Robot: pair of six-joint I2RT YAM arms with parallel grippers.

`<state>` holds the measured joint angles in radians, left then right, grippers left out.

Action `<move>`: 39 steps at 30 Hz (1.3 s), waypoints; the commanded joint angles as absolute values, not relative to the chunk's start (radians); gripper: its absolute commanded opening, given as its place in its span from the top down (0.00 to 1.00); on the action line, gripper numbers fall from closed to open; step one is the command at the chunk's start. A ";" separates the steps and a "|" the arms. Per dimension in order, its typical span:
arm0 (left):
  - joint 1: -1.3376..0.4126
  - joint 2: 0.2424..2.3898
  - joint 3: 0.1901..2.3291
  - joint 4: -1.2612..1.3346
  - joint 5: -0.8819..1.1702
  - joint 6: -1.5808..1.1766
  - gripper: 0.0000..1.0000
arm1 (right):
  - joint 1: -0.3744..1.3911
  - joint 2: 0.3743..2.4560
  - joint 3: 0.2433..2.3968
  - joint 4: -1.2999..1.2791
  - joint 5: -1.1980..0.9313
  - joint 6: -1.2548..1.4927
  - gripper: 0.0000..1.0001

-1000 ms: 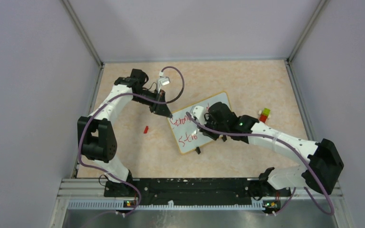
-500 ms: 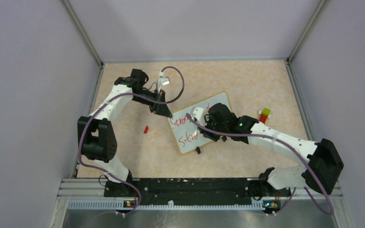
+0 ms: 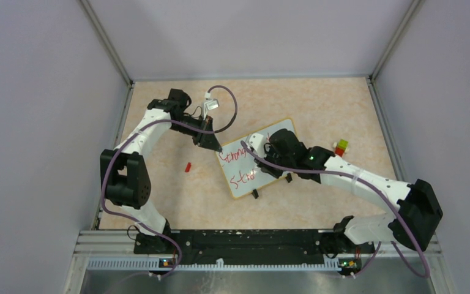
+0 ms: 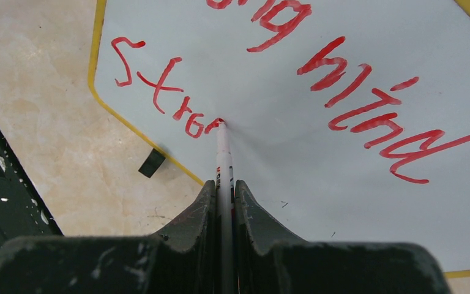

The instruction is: Write a sentence on the whiteboard

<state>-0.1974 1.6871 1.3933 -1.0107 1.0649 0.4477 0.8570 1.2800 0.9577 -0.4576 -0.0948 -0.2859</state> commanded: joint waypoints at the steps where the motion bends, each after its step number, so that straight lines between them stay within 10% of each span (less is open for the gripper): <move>1: -0.199 1.692 1.421 -1.009 1.063 0.457 1.00 | 0.838 1.255 0.969 -0.444 -0.045 -0.290 1.00; 39: -0.199 1.691 1.426 -1.007 1.065 0.454 1.00 | 0.756 1.251 0.996 -0.464 -0.174 -0.285 1.00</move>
